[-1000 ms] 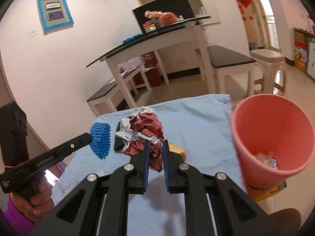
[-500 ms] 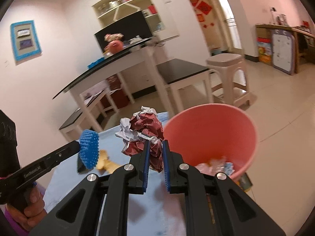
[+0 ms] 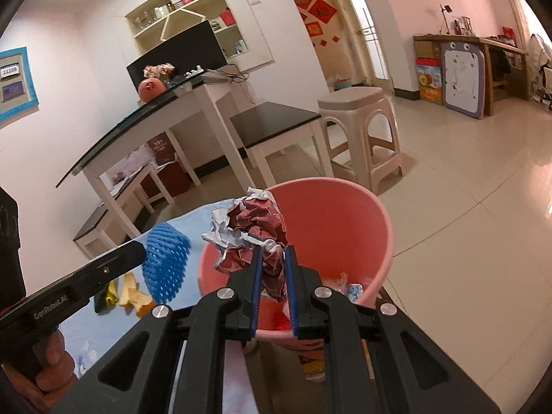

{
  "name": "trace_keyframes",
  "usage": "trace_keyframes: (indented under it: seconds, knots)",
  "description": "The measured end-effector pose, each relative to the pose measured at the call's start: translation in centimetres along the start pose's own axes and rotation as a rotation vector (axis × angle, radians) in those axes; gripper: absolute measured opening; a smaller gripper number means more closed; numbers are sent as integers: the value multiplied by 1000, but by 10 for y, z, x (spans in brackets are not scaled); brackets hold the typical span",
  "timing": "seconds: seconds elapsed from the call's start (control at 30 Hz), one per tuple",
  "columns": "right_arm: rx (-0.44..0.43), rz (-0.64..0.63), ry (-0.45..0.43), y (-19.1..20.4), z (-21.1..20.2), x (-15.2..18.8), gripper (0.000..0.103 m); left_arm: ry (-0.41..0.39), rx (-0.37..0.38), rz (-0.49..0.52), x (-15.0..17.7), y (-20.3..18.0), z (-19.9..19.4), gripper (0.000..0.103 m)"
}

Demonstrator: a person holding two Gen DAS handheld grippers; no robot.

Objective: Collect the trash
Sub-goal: 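Open both tools to drop the blue mesh and foil wrapper into the bucket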

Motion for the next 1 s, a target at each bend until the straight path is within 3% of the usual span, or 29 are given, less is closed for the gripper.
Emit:
trace_keyframes:
  seconds: [0.47, 0.53, 0.6, 0.63, 0.67, 0.77, 1.0]
  knots:
    - [24, 35, 44, -16, 27, 4, 16, 31, 7, -41, 1, 6, 32, 0]
    - [15, 41, 43, -16, 28, 3, 19, 35, -4, -37, 1, 7, 31, 0]
    - [15, 40, 42, -15, 29, 2, 36, 45, -12, -34, 2, 6, 31, 1]
    - [13, 41, 40, -15, 29, 2, 39, 55, -18, -32, 3, 6, 31, 1]
    - [11, 40, 36, -14, 29, 2, 43, 64, -20, -31, 4, 5, 30, 5]
    - [-2, 31, 32, -10, 25, 0, 48, 79, -20, -35, 6, 6, 26, 38]
    - [-19, -2, 22, 8, 12, -2, 52, 37, -26, -21, 11, 6, -1, 40]
Point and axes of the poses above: each gripper's, at about its wrist camera, not at the fingertips, and z roughly the way its jaws point, y to its left, x to its underside, the point moved 2 cm from there along z, roughly the way its jaws point, and after that the axes turned 8 degrees about -z, right-handed, at the moved point
